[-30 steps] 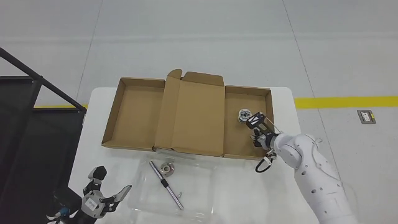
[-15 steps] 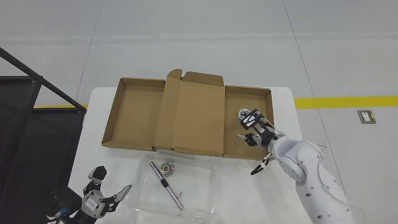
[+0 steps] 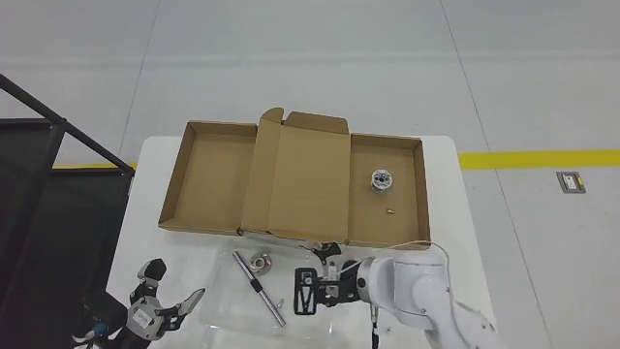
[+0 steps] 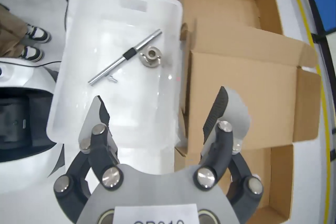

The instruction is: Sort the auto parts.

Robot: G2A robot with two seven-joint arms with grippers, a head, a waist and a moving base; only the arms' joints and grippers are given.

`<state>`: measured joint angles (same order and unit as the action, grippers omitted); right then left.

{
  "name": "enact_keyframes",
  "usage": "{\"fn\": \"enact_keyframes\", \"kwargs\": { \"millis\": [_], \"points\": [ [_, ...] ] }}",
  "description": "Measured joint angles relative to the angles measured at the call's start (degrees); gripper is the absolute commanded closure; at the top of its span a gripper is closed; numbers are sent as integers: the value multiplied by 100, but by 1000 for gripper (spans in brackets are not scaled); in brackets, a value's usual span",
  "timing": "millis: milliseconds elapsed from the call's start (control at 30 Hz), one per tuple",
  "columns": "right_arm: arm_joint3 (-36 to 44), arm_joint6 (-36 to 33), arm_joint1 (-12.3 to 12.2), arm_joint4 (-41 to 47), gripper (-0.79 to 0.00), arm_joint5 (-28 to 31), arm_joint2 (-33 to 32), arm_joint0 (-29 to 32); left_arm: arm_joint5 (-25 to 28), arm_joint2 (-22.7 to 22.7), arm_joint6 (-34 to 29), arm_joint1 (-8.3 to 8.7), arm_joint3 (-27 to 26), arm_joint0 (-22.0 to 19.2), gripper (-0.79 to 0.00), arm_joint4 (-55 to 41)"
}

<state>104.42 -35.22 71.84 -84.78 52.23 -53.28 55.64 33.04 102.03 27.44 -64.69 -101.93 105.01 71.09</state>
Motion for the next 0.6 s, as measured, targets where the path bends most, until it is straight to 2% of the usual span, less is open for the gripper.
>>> {"fn": "enact_keyframes", "kwargs": {
  "millis": [100,433,600],
  "points": [
    [-165,-214,61,22,-785,-4,318,-198,0,0,0,0,0,0,-785,0],
    [-155,-183,60,-8,-785,-32,323,-186,0,0,0,0,0,0,-785,0],
    [-351,34,104,-656,-785,38,738,-349,0,0,0,0,0,0,-785,0]
  ]
}}
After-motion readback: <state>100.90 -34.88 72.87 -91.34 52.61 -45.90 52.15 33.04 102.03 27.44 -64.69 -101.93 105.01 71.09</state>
